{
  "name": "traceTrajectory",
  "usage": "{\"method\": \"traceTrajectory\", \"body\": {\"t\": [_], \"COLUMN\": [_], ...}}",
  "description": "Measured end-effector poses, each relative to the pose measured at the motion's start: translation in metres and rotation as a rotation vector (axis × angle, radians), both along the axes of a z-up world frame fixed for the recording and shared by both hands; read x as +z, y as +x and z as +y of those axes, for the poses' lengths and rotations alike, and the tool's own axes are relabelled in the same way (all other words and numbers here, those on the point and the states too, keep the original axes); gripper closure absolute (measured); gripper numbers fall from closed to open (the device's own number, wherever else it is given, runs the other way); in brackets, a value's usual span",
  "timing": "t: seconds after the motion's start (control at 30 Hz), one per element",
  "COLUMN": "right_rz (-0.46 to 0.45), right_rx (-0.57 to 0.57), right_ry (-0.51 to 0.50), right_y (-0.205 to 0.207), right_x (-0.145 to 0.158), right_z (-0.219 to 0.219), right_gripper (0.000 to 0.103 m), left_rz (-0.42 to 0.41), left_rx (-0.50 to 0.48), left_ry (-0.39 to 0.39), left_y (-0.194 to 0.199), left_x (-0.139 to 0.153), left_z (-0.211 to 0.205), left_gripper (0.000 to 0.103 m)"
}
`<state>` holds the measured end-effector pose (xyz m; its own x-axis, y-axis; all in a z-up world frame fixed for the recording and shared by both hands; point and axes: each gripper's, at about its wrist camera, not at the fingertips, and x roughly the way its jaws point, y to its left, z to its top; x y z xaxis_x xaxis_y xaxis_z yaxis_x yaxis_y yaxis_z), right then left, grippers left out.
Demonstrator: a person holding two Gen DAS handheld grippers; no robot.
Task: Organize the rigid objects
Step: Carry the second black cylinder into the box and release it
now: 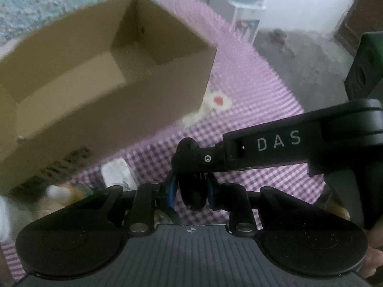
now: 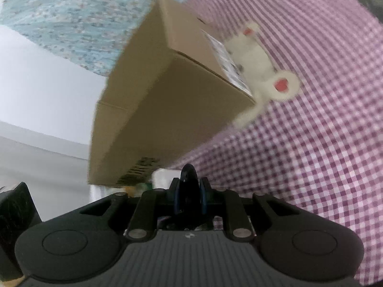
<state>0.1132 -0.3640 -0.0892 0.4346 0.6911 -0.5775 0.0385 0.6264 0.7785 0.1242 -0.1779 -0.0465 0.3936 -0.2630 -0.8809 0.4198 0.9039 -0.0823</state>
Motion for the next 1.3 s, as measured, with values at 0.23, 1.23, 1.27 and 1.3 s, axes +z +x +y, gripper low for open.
{"method": "traceTrajectory", "body": {"t": [0.23,1.23,1.27,1.3], "right_rz": [-0.17,0.204,0.202,0.196], "right_rx": [0.037,0.229,0.226,0.224], "right_ry": [-0.006,0.082,0.089,0.092], "right_y": [-0.005,0.24,0.237,0.235], "right_x": [0.078,-0.012,-0.01,-0.008], "right_z": [0.021,0.196,0.193,0.189], "right_gripper": [0.084,0.084,0.084,0.084], "left_rz": [-0.139,0.07,0.069,0.064], "left_rx": [0.056,0.47,0.471,0.469], "left_ry": [-0.032,0.142,0.129,0.117], "left_y": [-0.01,0.144,0.144,0.141], "left_x": [0.072,0.06,0.061,0.064], "left_z": [0.027,0.152,0.154,0.154], "left_gripper": [0.079,0.069,0.068,0.068]}}
